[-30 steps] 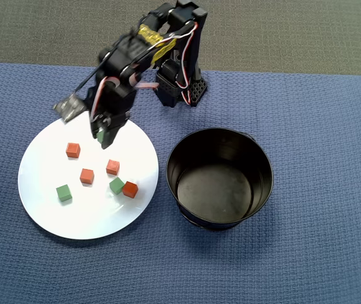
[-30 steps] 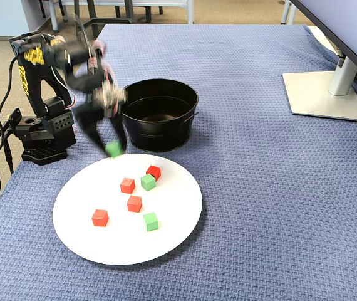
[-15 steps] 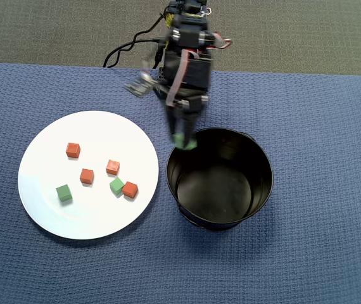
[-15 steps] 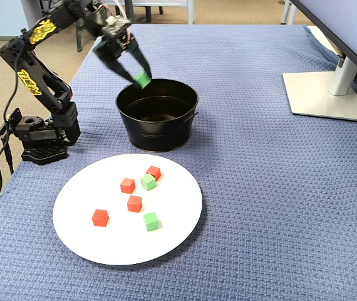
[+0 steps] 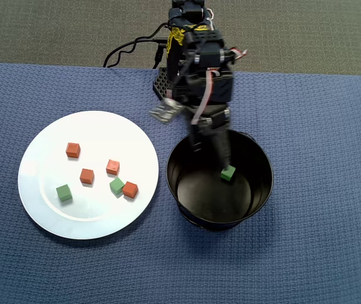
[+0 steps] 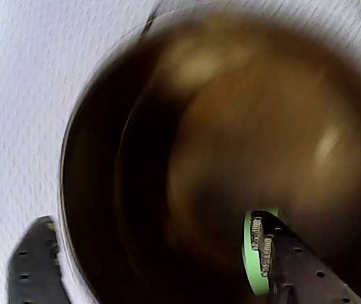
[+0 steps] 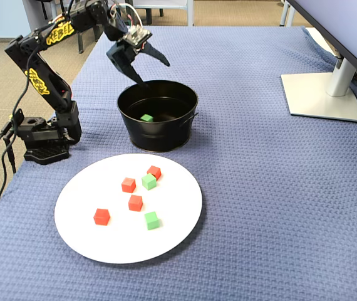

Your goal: Pick up the green cubes from the white plate and place them in the black recipient

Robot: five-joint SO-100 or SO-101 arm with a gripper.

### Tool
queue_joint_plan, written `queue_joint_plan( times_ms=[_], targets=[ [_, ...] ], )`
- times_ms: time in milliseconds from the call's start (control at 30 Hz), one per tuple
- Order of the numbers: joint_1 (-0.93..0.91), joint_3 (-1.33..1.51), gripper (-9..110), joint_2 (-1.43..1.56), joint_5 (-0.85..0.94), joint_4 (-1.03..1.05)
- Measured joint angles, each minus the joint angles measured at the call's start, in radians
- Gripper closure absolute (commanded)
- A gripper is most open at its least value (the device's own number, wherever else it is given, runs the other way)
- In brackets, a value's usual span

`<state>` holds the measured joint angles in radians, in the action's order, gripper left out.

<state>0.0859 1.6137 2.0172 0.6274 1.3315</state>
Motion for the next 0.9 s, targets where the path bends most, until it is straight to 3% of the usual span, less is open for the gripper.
queue_joint_plan(
  times_ms=[267, 433, 600, 900],
  targets=[
    [-0.426, -0.077, 71, -0.120, 0.161, -0.055],
    [-0.603, -0.150, 70, -0.305, 0.141, -0.124],
    [-0.670, -0.161, 73, -0.417, 0.193, -0.124],
    [-0.703, 0.097, 76, -0.423, 0.630, -0.339]
  ],
)
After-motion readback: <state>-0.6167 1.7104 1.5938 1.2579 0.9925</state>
